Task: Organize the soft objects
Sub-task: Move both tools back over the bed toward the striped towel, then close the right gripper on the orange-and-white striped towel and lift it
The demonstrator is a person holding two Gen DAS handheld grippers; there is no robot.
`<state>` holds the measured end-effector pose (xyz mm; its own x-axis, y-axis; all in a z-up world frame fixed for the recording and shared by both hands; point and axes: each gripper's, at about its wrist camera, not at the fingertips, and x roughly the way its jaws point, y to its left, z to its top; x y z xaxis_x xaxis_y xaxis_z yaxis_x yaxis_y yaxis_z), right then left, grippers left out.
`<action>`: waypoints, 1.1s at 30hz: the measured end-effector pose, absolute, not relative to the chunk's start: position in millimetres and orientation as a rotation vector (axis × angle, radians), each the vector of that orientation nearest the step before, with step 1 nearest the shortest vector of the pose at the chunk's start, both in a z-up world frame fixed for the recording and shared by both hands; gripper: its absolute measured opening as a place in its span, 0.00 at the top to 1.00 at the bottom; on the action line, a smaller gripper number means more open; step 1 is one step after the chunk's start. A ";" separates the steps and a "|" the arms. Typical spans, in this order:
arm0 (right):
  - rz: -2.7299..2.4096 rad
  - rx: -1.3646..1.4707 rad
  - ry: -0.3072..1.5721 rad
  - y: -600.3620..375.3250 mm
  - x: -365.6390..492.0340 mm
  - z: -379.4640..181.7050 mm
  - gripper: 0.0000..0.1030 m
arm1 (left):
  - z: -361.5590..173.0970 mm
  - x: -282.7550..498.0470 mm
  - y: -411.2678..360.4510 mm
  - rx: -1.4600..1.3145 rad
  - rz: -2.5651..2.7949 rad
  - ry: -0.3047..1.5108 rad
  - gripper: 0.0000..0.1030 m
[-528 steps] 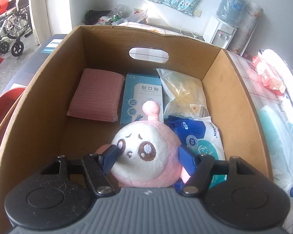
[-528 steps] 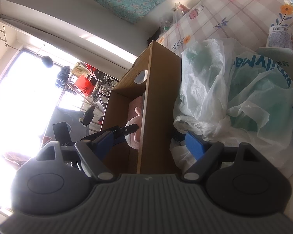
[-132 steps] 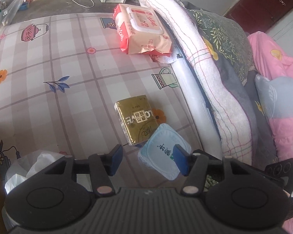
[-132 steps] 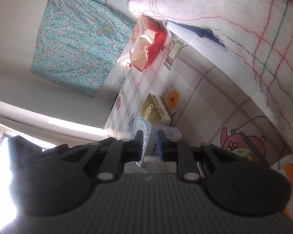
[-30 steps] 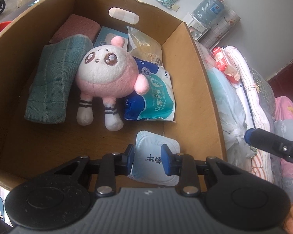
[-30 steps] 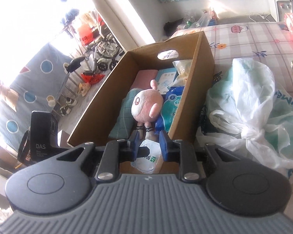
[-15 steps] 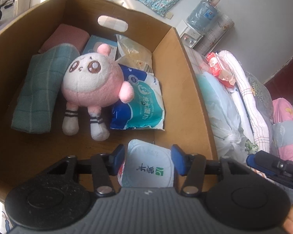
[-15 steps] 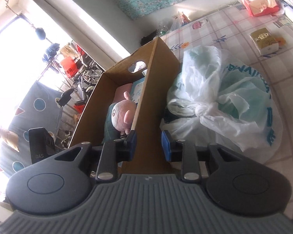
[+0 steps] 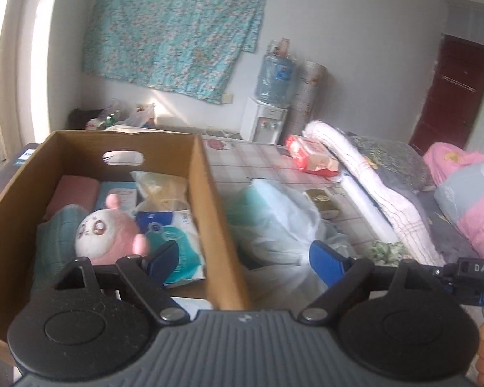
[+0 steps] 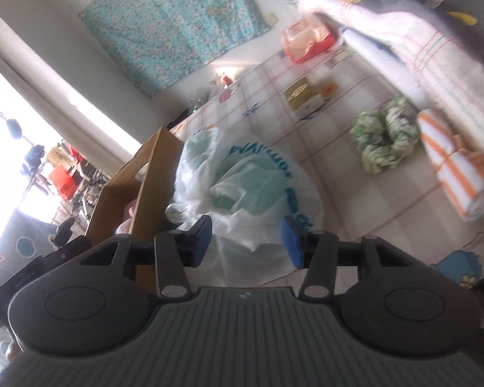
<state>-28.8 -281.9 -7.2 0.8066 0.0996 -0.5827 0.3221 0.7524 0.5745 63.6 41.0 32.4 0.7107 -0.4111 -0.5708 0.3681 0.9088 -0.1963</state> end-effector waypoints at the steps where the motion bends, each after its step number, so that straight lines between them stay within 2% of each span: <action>1: -0.167 0.710 0.624 -288.8 -35.0 -7.2 0.53 | 30.7 62.9 30.1 -0.061 -0.464 0.658 0.14; 6: -0.365 0.594 0.637 -328.8 -50.7 -18.0 0.53 | 11.6 60.8 -18.1 -0.020 -0.587 0.742 0.14; 15: -0.439 0.390 0.768 -350.3 -22.5 -49.1 0.53 | -19.9 49.9 -70.4 0.069 -0.662 0.800 0.14; 24: -0.479 0.293 0.779 -351.4 -17.3 -37.6 0.53 | -30.8 50.3 -90.4 0.084 -0.681 0.823 0.15; 31: -0.438 0.301 0.884 -350.7 -13.7 -59.7 0.54 | -35.1 51.5 -89.7 0.069 -0.678 0.842 0.15; 33: -0.449 0.298 0.880 -349.5 -15.8 -62.4 0.60 | -35.7 50.5 -88.1 0.066 -0.677 0.843 0.15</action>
